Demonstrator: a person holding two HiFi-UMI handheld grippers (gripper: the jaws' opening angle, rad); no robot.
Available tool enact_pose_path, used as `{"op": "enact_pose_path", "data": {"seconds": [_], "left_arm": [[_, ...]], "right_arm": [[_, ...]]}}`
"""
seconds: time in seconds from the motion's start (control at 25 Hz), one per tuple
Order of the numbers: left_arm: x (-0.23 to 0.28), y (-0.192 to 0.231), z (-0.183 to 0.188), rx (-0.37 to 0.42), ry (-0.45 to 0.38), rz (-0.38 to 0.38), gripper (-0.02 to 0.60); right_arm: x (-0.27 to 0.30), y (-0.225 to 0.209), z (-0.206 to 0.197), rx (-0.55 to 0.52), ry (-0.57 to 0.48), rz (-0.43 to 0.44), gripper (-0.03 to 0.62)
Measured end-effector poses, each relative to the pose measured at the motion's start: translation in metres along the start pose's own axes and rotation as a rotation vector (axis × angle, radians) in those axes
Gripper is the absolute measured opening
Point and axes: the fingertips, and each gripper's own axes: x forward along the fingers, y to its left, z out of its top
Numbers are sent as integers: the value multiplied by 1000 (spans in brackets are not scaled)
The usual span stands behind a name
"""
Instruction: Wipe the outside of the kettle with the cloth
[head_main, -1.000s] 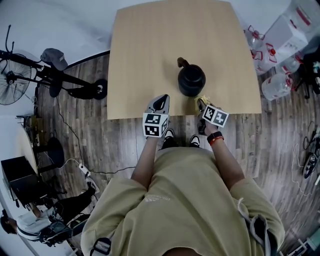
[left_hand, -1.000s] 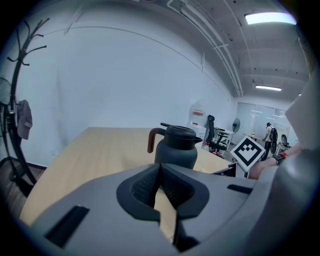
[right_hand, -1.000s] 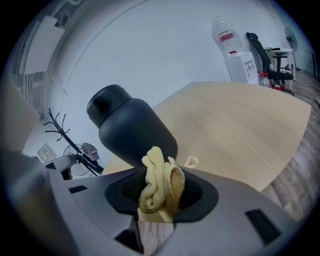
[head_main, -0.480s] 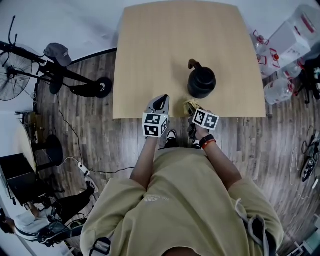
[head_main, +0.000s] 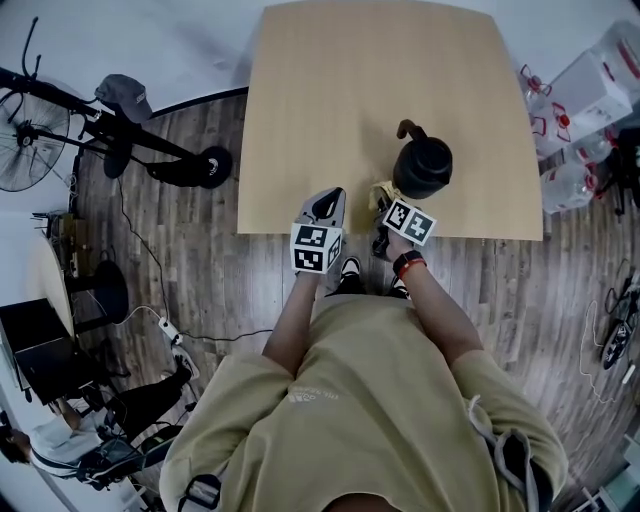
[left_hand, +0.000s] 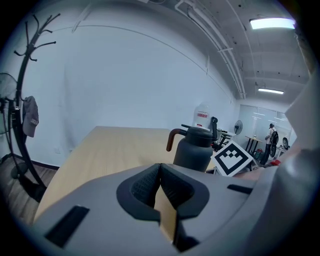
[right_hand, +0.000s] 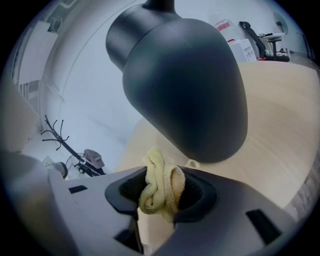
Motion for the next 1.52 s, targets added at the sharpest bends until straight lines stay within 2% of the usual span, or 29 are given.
{"op": "enact_pose_path", "data": {"seconds": [0.32,0.44,0.96,1.52], "left_arm": [[-4,8,1,-9,-7,17,25],[-5,10,3,-11,-13,24,25],[1,-14,0,7,8,23,25],[26,-76,-2,29,24,-29,25]], "right_arm": [[15,-27,9,129,-29,-75,164],[16,-30,9,166,-24,-73,164],[0,-43,8,135,2,-55,163],[-29,-73,10,88,69,-50,163]]}}
